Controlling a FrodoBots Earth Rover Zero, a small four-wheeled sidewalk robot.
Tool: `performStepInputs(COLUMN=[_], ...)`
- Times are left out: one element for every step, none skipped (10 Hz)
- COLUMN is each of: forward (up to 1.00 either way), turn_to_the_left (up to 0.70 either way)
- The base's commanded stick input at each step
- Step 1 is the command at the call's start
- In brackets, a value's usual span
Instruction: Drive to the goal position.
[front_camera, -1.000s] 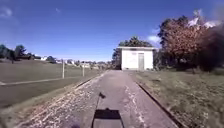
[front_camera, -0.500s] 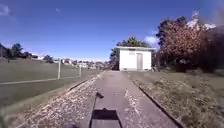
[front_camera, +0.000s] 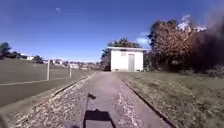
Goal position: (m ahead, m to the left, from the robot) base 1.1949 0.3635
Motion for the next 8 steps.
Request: performStepInputs(forward=[0.70,0.70,0.70,0.70,0.70,0.70,0.70,0.70], turn_to_the_left=[0.00,0.00,0.00,0.00,0.00,0.00,0.00,0.00])
